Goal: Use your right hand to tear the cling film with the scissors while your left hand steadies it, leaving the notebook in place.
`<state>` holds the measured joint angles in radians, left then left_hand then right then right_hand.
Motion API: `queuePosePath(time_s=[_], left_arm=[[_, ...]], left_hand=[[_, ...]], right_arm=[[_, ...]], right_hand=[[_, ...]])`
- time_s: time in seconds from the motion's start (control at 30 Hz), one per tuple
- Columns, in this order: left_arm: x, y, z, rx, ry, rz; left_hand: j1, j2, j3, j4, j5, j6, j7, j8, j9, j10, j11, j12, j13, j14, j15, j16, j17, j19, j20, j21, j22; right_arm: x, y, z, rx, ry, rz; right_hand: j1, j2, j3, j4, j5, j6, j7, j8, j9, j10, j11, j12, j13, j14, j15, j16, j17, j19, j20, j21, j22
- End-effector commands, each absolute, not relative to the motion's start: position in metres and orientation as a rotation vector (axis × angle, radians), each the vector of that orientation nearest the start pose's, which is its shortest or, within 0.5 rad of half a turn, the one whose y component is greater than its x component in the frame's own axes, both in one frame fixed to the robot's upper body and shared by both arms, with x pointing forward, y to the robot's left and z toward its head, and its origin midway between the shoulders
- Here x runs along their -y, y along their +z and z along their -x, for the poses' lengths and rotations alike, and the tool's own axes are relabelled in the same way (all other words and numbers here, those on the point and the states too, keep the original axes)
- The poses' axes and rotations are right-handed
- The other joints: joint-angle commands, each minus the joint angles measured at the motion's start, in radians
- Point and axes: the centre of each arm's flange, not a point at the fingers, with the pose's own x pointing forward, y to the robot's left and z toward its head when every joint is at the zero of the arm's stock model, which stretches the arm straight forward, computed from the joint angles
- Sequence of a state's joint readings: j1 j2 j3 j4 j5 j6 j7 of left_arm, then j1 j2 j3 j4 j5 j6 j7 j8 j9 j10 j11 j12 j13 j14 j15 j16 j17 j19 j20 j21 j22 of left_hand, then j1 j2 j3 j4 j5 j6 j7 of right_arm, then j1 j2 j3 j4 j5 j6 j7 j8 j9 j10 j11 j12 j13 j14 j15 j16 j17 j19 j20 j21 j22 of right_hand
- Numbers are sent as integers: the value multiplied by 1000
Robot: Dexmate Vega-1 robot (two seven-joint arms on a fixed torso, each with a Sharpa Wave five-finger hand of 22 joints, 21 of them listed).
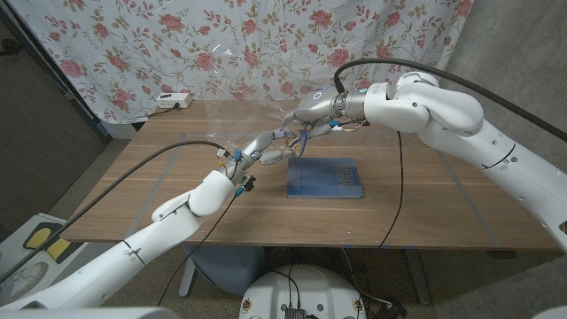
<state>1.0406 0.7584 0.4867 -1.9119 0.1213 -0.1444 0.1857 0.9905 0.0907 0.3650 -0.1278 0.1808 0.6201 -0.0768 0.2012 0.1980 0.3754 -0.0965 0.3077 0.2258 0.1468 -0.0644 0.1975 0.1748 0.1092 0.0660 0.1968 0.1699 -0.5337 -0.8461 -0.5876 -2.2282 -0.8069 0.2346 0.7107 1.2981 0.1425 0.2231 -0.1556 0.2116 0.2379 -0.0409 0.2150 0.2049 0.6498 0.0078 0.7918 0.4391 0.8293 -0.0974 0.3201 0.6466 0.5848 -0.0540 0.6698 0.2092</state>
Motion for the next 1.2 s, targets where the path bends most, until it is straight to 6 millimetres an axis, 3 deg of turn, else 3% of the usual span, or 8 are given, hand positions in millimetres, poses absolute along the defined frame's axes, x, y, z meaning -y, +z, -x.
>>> queuePosePath(time_s=[0.03,0.13,0.23,0.37,0.63,1.2], left_arm=[[-171,-26,-523,887,-263,-790],[-170,-26,-523,887,-266,-785],[-170,-27,-523,887,-271,-784],[-170,-27,-523,884,-270,-780],[-173,-26,-522,883,-260,-799],[-170,-27,-520,899,-236,-813]], left_hand=[[-18,0,-11,0,-3,16,-9,6,3,-9,-6,-6,9,18,-7,9,4,12,3,3,6],[-24,4,-16,0,-3,17,-27,5,3,-11,-13,-7,14,38,-14,16,6,16,12,5,7],[-29,10,-21,-2,-3,17,-35,3,2,-53,-7,-21,22,49,-11,18,10,30,47,10,9],[-29,11,-25,-7,-2,17,-42,2,2,-96,-7,-36,28,49,-7,16,11,36,55,12,12],[23,21,-7,-41,12,9,-25,-2,4,-132,0,-48,34,23,8,1,10,35,60,12,15],[61,36,6,-48,16,-7,-37,-5,6,-109,3,-38,39,34,2,4,10,49,67,19,18]], right_arm=[[82,110,-435,997,409,2204],[81,111,-432,1012,409,2196],[81,111,-431,1015,410,2195],[81,110,-431,1014,408,2195],[82,112,-430,1026,402,2181],[83,116,-426,1049,444,2130]], right_hand=[[13,0,-2,4,5,9,-5,4,2,192,-184,6,4,6,-143,-3,3,-8,-63,5,-1],[13,0,-2,4,5,12,-7,5,2,192,-183,6,5,6,-143,-3,3,-9,-63,6,-1],[13,1,-2,4,6,12,-7,5,2,192,-185,6,5,6,-143,-4,3,-9,-63,8,-1],[13,0,-2,4,6,14,-7,5,2,192,-184,6,6,6,-143,-5,3,-10,-63,11,-2],[13,1,-2,4,7,16,-8,5,2,193,-179,6,8,6,-143,-6,4,-13,-63,15,-2],[14,0,-3,4,8,30,-15,7,2,196,-180,5,10,7,-143,-8,6,-17,-66,24,-4]])
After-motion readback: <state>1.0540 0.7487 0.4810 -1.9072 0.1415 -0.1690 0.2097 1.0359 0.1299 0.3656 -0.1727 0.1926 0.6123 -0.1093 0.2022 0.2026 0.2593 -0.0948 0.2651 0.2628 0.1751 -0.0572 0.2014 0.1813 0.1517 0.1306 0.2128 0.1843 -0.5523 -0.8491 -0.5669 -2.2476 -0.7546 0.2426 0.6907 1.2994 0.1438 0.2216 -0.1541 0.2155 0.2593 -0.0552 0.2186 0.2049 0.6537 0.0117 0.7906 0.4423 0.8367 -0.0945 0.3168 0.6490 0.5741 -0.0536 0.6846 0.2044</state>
